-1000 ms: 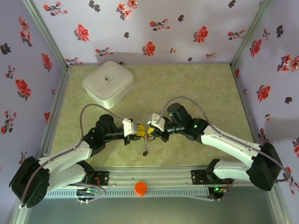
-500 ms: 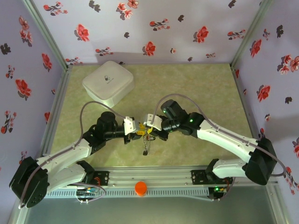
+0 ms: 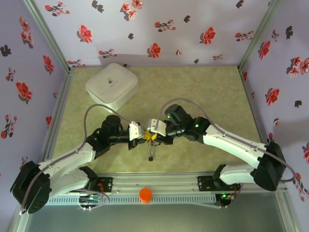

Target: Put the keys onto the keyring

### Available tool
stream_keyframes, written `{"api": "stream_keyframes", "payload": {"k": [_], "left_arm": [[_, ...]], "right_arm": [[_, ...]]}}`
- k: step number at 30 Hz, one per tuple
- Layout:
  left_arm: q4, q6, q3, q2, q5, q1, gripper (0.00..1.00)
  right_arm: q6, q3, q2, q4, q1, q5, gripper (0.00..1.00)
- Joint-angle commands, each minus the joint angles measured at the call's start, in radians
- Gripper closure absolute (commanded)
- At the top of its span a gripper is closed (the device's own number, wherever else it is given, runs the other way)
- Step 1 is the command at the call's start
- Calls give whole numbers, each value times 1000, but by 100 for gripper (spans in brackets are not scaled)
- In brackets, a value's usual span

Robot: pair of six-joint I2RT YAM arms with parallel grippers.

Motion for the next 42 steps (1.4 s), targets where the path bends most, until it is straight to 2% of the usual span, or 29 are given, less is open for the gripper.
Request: {"api": "stream_keyframes", "payload": {"k": [1,4,9,12,20,25,27,28,29,30,36,42], "left_arm": [[64,-5,-6,-23,8,-5,100],[207,-72,-54,-25,13,-5,100],[381,-146,-116,-8,15,-5,100],[435,-174,-133,9,22,-6,100],[497,-196,-150,32,29,-5,100],[505,-196,-151,31,29,-3,100],[499,-196,-151,30,20,-4,98],[485,-193,-149,29,6,-3,84],[464,-187,-145,25,-6,-4,75],[419,-167,-135,17,-16,-3,72],[94,-20,-32,-1,-26,-4,71],[29,23,9,6,-15,-5,74]], "right_arm": [[90,-75,-84,146,-49,-95,75],[149,-139,-119,236,-78,-153,73],[194,-204,-115,313,-88,-167,73],[218,-230,-108,366,-90,-171,73],[267,-271,-91,464,-91,-178,81],[266,-268,-89,462,-91,-186,92],[258,-259,-88,447,-91,-187,98],[250,-248,-88,429,-90,-187,100],[240,-236,-88,411,-91,-183,100],[222,-218,-85,375,-90,-177,100],[69,-77,-47,114,-66,-105,100],[-60,41,28,-65,-17,-12,100]]}}
